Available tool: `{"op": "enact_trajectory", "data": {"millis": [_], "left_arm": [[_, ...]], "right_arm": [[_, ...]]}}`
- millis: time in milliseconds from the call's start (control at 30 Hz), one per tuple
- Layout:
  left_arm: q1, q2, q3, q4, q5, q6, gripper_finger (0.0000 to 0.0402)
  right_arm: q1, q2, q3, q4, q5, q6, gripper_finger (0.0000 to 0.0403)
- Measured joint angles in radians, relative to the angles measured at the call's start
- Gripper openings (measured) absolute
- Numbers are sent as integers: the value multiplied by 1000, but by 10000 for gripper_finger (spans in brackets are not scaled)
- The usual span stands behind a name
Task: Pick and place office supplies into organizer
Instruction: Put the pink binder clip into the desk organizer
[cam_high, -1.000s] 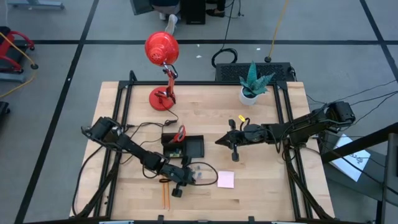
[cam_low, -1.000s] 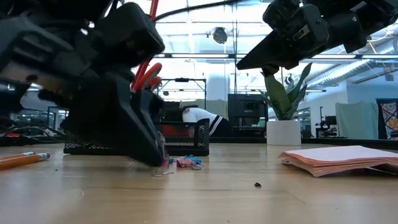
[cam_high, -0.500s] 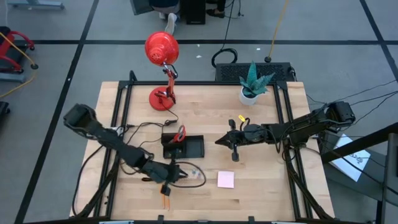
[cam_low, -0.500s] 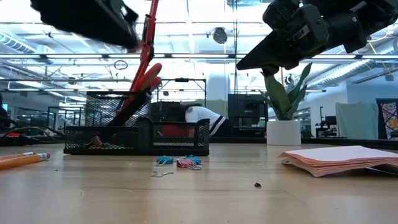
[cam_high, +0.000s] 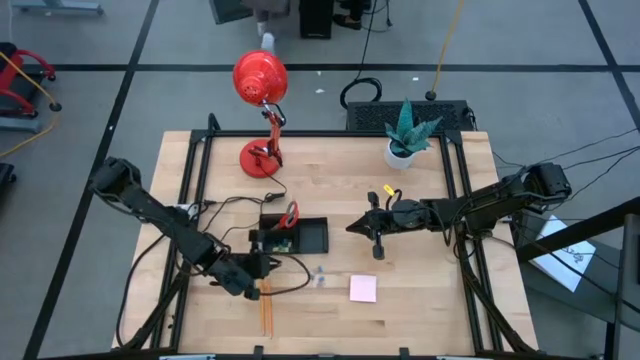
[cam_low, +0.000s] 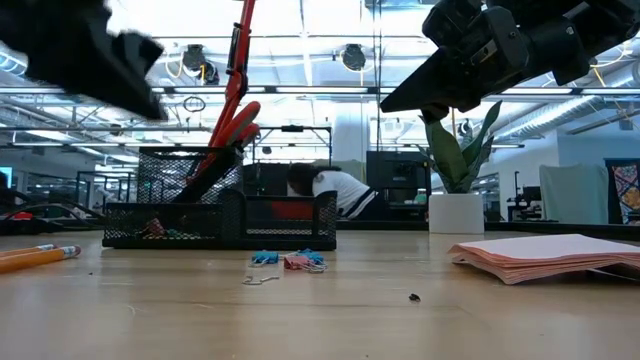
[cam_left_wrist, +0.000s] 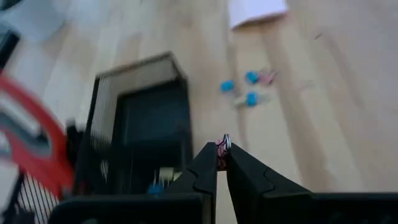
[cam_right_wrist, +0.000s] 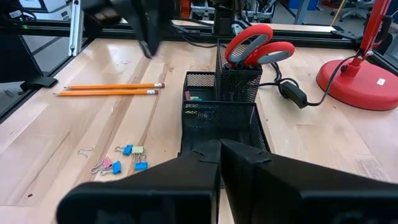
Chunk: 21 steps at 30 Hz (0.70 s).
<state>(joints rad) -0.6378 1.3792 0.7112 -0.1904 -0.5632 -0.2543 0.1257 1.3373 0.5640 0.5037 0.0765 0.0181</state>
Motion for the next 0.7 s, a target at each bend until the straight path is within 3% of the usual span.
{"op": "enact_trajectory", "data": {"millis": [200,367,700], "left_arm": [[0,0,-127,183,-37,-64,30],[33,0,-146,193,-91,-86,30],[170,2,-146,113,24,-114,30]], "right_arm": [[0,0,0,0,0,0,4],[0,0,0,0,0,0,4],[0,0,0,0,0,0,4]]}}
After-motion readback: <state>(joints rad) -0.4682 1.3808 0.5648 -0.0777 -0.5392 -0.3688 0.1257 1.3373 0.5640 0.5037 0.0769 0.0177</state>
